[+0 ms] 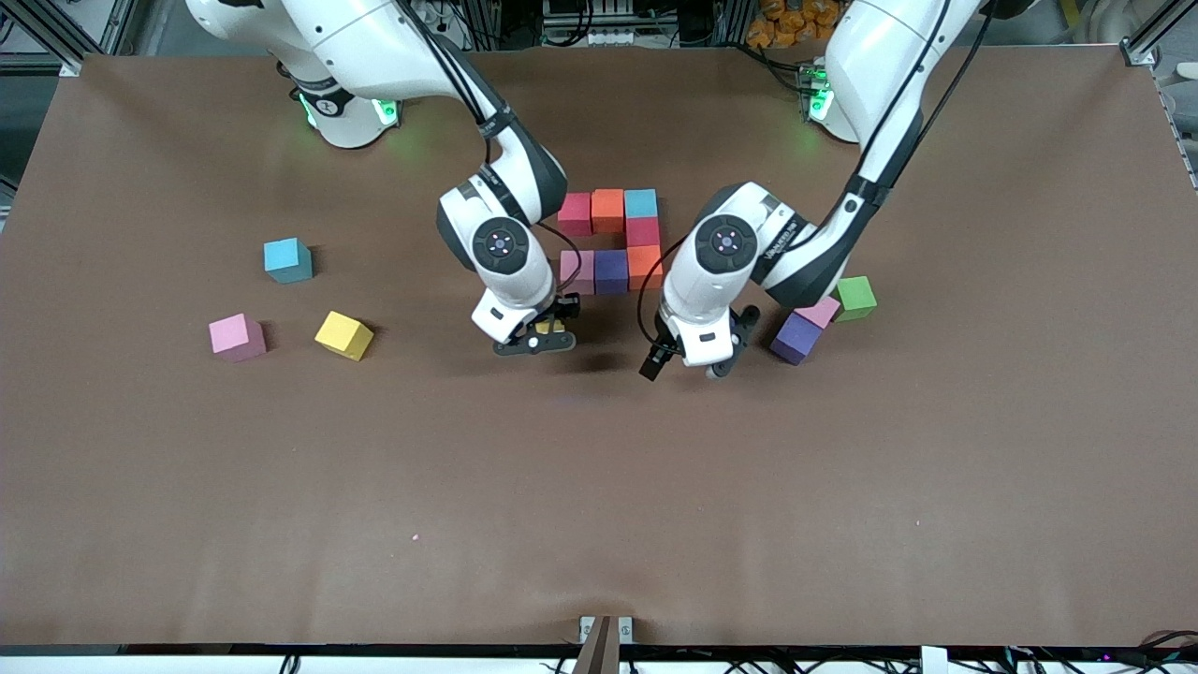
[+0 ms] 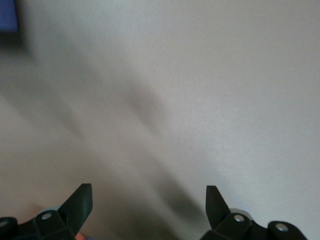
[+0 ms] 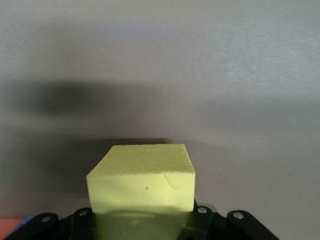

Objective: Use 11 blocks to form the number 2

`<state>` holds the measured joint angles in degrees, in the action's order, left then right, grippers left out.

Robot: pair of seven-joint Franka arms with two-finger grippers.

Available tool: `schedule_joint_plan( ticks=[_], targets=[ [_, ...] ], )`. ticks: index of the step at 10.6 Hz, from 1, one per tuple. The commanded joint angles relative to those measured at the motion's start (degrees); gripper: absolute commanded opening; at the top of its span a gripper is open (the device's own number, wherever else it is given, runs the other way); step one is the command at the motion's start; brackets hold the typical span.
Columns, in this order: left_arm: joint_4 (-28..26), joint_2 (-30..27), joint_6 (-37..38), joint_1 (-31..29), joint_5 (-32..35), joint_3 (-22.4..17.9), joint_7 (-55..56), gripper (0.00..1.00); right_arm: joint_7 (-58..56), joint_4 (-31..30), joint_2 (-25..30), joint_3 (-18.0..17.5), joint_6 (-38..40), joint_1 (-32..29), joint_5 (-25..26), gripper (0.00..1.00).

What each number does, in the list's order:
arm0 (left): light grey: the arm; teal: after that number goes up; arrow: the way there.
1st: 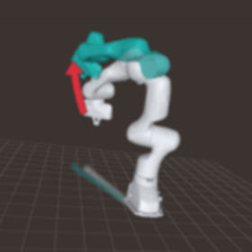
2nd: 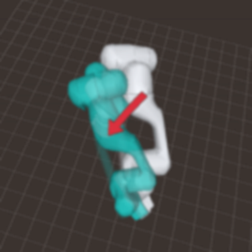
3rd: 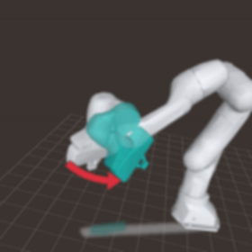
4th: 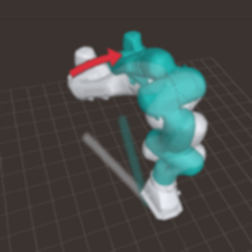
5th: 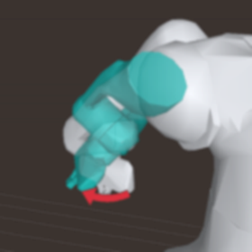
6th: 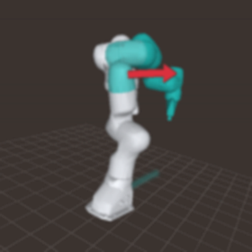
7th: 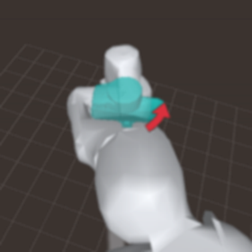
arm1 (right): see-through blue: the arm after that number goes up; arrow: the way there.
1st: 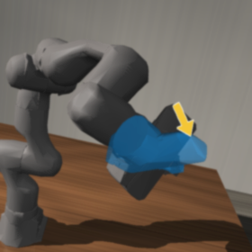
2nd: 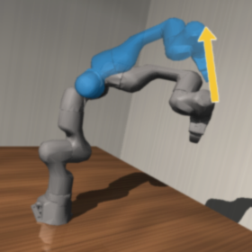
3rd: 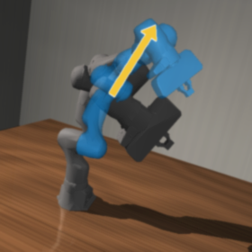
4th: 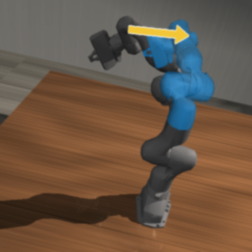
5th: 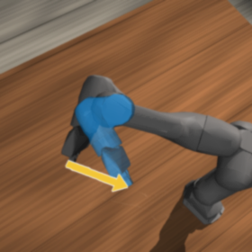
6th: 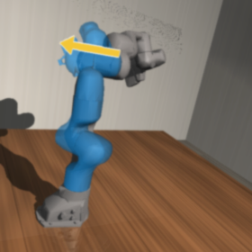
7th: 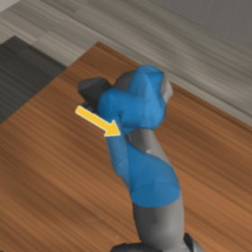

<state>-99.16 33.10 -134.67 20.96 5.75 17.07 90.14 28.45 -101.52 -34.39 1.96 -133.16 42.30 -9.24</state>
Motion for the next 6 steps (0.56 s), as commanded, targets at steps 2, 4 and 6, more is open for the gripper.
schedule_joint_plan(
  ticks=[2,4,6],
  targets=[
    [-0.2,-1.8,6.6,-4.5,0.9,0.6,-18.3,1.00,2.2,4.5,-3.0,0.4,2.1,2.0,-0.6,0.45],
    [-0.5,-1.7,8.1,-7.0,0.8,0.6,-28.1,1.00,3.5,4.5,-3.5,0.5,2.1,3.2,-0.3,0.45],
    [-2.1,-1.6,8.2,-10.4,0.8,0.6,-42.4,1.00,4.2,4.4,-3.5,0.4,2.1,3.3,-0.5,0.45]
  ],
)
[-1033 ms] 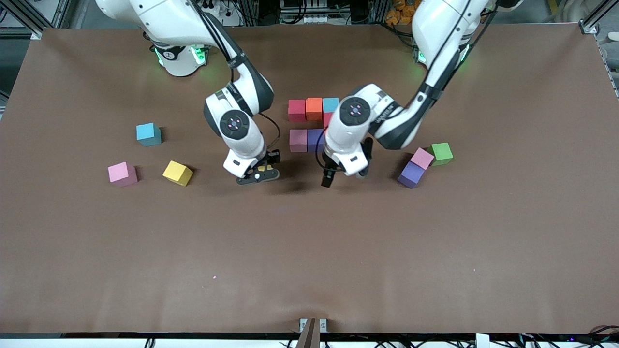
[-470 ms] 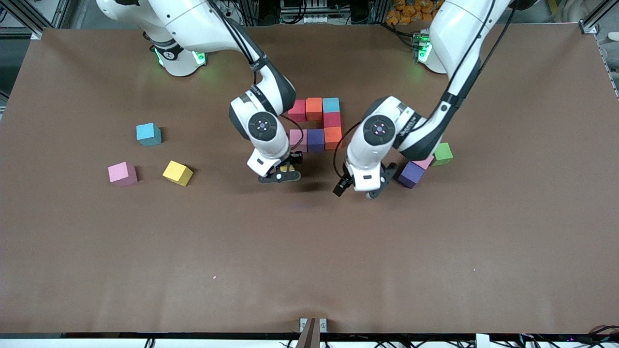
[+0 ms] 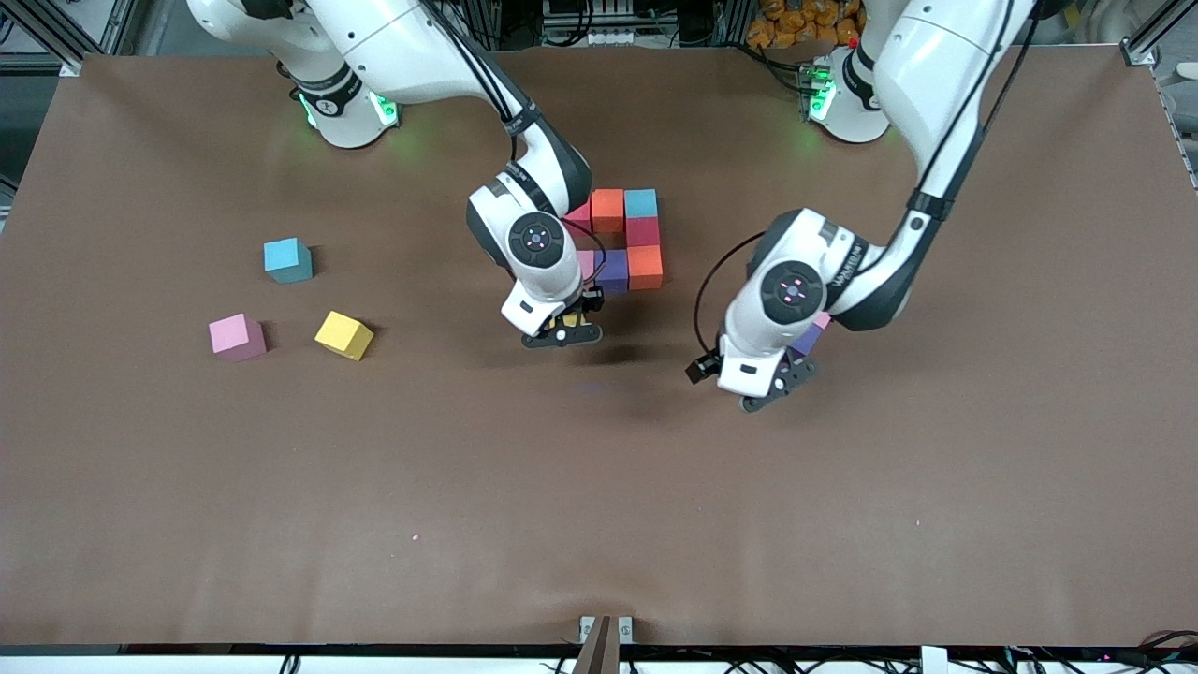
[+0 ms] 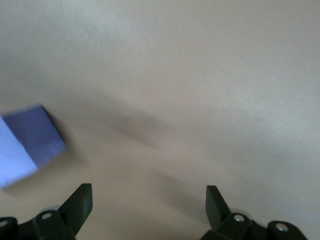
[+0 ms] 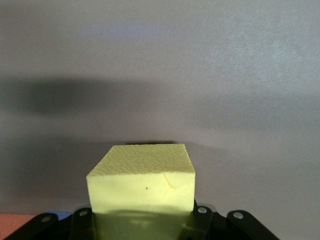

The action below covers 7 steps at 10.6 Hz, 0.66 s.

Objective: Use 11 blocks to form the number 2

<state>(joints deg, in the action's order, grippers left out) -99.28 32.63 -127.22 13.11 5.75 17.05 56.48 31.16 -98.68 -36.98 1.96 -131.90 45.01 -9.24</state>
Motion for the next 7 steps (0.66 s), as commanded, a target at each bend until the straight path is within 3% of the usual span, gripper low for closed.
schedule_joint_plan(
  ticks=[1,4,7],
  targets=[
    [-2.1,-1.2,0.7,-4.2,0.8,0.6,-18.1,1.00,2.7,1.6,-1.2,0.4,0.7,1.4,-0.4,0.45],
    [-2.9,-2.3,1.7,-5.0,1.8,0.6,-29.7,1.00,3.6,1.4,-1.4,0.5,0.3,1.9,-0.4,0.45],
    [-9.3,-7.8,0.6,-5.3,5.7,0.6,-37.0,1.00,4.6,1.4,-1.9,0.4,0.0,2.2,-0.4,0.45]
  ],
)
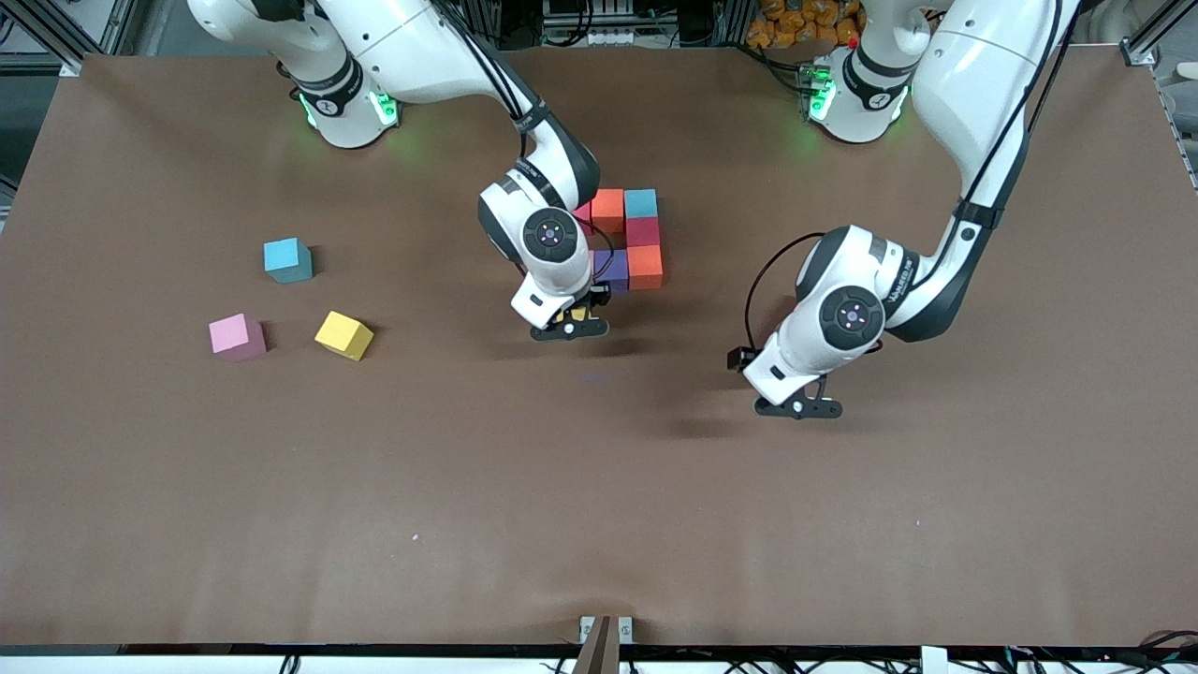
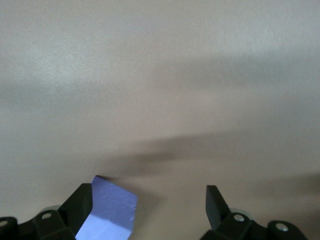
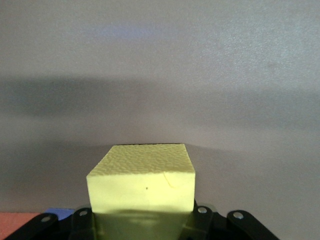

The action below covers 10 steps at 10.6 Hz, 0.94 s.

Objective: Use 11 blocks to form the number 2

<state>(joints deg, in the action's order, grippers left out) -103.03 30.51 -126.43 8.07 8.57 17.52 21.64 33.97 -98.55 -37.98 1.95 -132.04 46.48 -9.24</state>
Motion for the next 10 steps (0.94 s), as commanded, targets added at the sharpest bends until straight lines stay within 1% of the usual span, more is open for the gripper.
schedule_joint_plan(
  ticks=[1,2,3,4,5,6,7,10],
  targets=[
    [-8.6,-7.7,-2.4,-0.8,4.2,0.2,-4.0,1.00,1.9,1.3,-0.9,0.5,0.0,1.1,-0.4,0.45],
    [-10.9,-8.9,-4.9,-2.3,4.3,0.3,-7.9,1.00,2.0,1.3,-0.9,0.4,0.0,1.1,-0.5,0.45],
    [-11.7,-9.0,-5.7,-3.8,4.3,1.2,-10.5,1.00,2.2,1.3,-0.9,0.5,0.0,1.1,-0.5,0.45],
    [-12.7,-8.9,-6.9,-4.2,4.3,1.7,-12.0,1.00,2.6,1.3,-0.9,0.4,0.0,1.1,-0.5,0.45],
    [-14.8,-9.0,-10.0,-4.3,4.3,1.7,-14.8,1.00,2.6,1.3,-0.9,0.4,-0.1,1.1,-0.5,0.45],
    [-17.5,-9.0,-14.2,-5.3,4.3,1.7,-19.3,1.00,2.7,1.3,-0.9,0.5,-0.1,1.1,-0.6,0.45],
    [-20.6,-9.1,-18.4,-6.7,4.4,1.9,-21.4,1.00,3.0,1.3,-0.9,0.4,-0.3,1.2,-0.6,0.45],
    [-23.3,-10.5,-18.5,-6.8,4.4,2.4,-22.7,1.00,2.9,1.0,-0.9,0.5,-1.7,2.1,-0.3,0.45]
  ],
)
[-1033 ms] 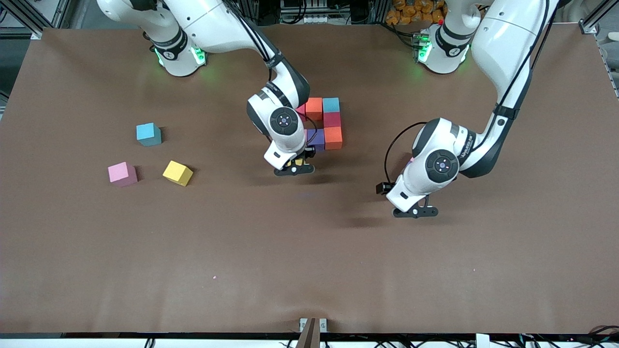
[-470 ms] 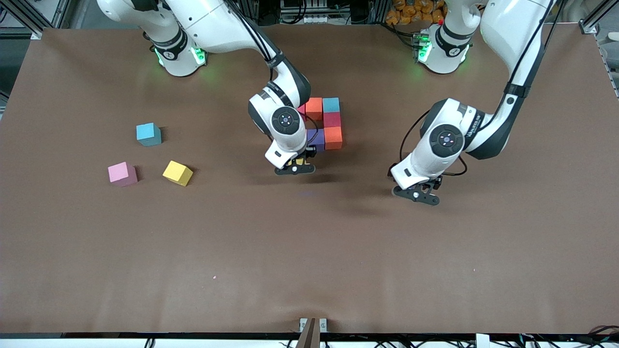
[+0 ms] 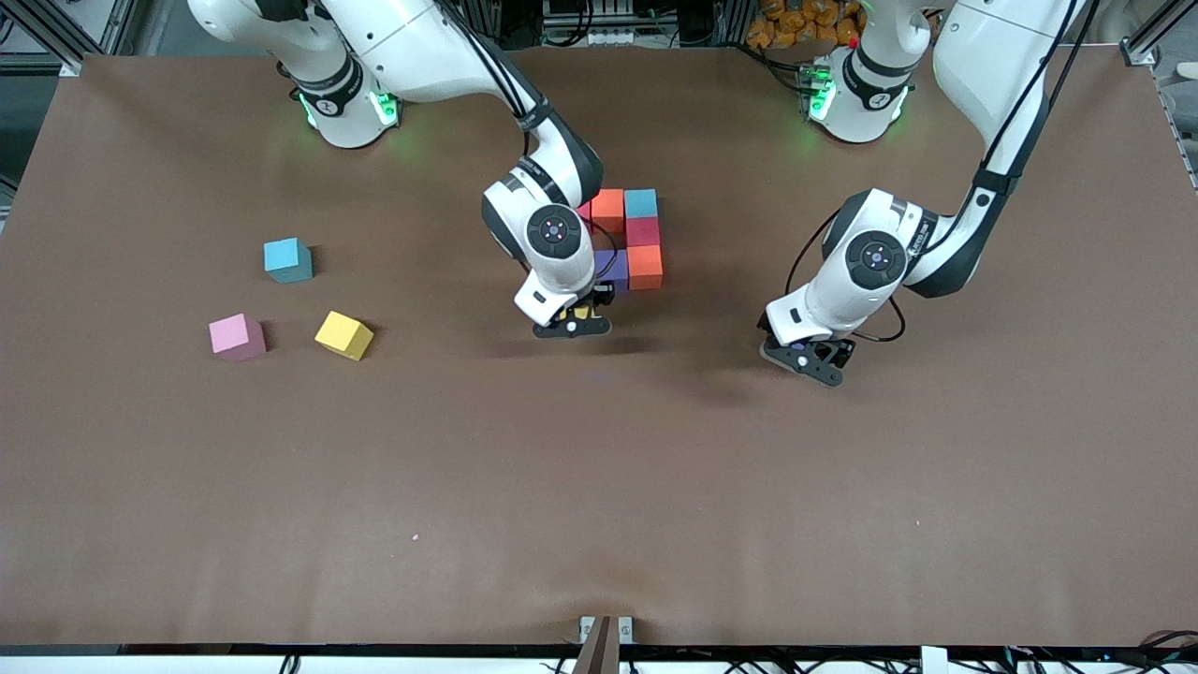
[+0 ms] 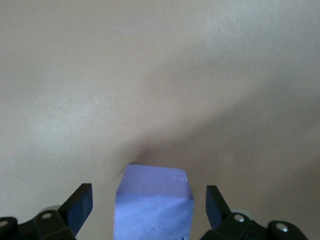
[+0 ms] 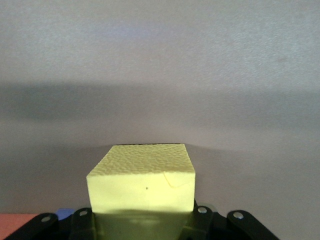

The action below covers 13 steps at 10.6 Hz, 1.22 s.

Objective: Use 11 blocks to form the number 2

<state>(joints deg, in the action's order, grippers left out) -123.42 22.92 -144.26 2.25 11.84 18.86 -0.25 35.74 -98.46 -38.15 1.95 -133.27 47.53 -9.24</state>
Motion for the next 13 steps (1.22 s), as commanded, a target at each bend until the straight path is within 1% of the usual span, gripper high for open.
schedule_joint_plan(
  ticks=[1,3,5,10,11,12,13],
  targets=[
    [-3.7,-3.6,-0.7,-1.0,1.2,1.2,-1.2,1.00,1.1,0.8,-0.7,0.5,-0.5,1.1,-0.2,0.45],
    [-4.7,-3.9,-0.7,-1.6,1.2,1.2,-2.4,1.00,0.7,-0.1,-0.5,0.6,-0.4,1.0,0.5,0.45],
    [-5.0,-3.8,-0.8,-2.1,1.1,1.2,-3.3,1.00,0.6,-1.2,-0.4,0.6,-0.5,0.8,2.6,0.45],
    [-4.9,-2.5,-1.3,-2.1,1.1,1.2,-3.0,1.00,0.6,-1.3,-0.2,0.6,-0.4,0.8,2.6,0.45],
    [-4.9,-2.1,-2.2,-2.1,1.1,1.1,-2.8,1.00,0.6,-1.3,-0.2,0.6,-0.3,0.8,2.6,0.48],
    [-4.9,-1.6,-2.8,-2.0,1.1,1.2,-2.9,0.97,0.6,-1.3,-0.2,0.6,-0.1,0.8,2.6,0.55],
    [-4.9,-1.4,-3.1,-1.9,1.1,1.1,-2.5,0.79,0.6,-1.3,-0.2,0.6,0.1,0.8,2.6,0.78]
  ],
)
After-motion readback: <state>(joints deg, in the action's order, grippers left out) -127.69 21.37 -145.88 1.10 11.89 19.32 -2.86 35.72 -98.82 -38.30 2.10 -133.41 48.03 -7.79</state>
